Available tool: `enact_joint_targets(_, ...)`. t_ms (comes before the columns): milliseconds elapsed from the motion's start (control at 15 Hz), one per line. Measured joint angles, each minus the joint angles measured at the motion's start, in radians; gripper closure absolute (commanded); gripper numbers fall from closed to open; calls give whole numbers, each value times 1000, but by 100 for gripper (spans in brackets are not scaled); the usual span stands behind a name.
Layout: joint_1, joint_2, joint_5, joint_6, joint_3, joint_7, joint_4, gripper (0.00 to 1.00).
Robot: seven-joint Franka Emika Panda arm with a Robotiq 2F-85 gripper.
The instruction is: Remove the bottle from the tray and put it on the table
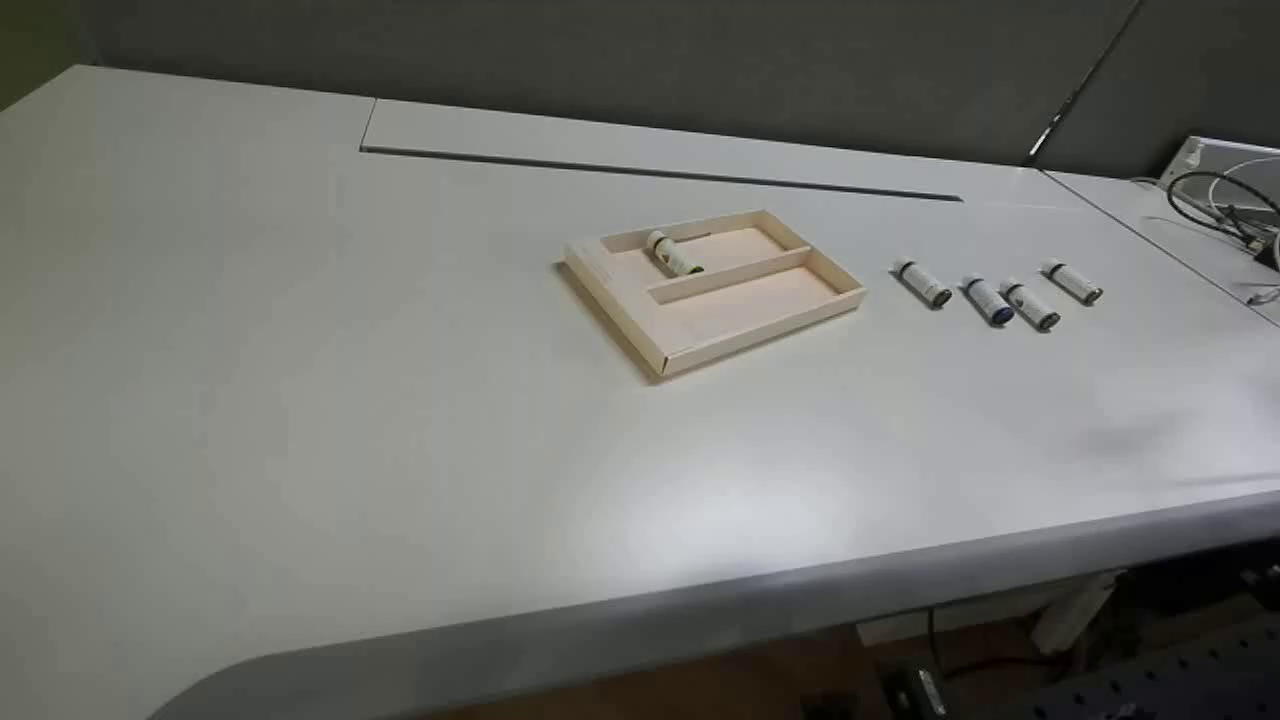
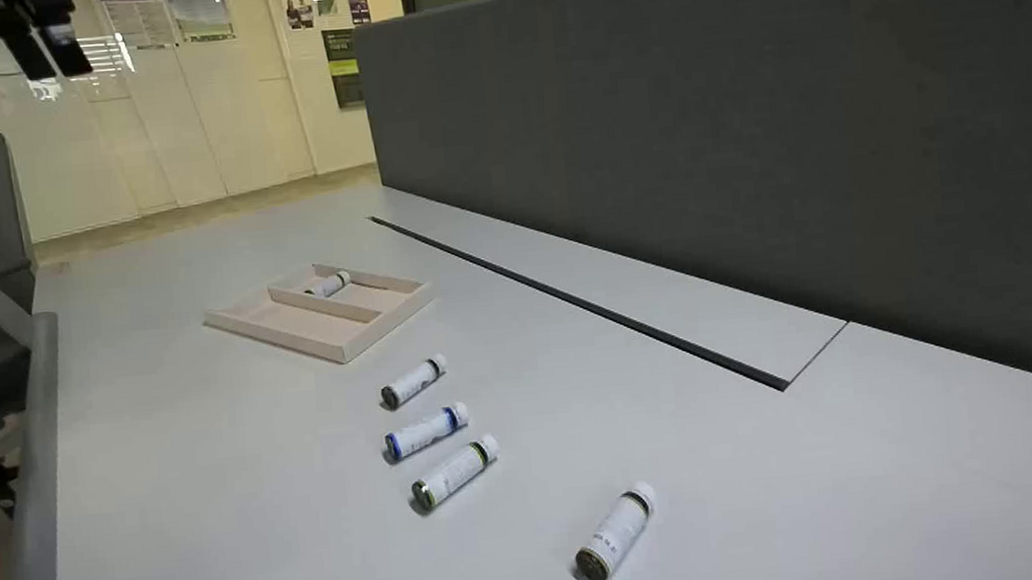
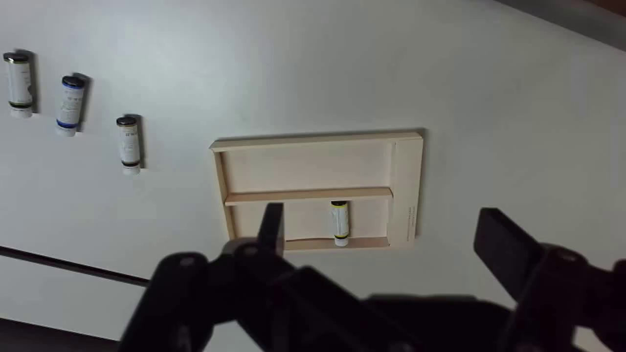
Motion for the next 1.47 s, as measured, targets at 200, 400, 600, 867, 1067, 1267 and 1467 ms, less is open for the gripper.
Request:
enact_joint_targets(200, 0, 0, 0, 0, 0, 0, 0, 0)
enact_joint_targets(400, 0, 0, 0, 0, 0, 0, 0, 0)
enact_joint_targets(600, 0, 0, 0, 0, 0, 0, 0, 0)
enact_joint_targets(867, -5, 29, -10, -2, -7, -9, 16, 0)
enact_joint_targets(1067, -21, 137, -34, 17, -15, -26, 86, 0)
enact_joint_targets(1267, -29, 290, -56, 56, -18, -54, 186, 0)
enact_joint_targets(1467, -25, 442, -68, 121, -10, -83, 282, 0)
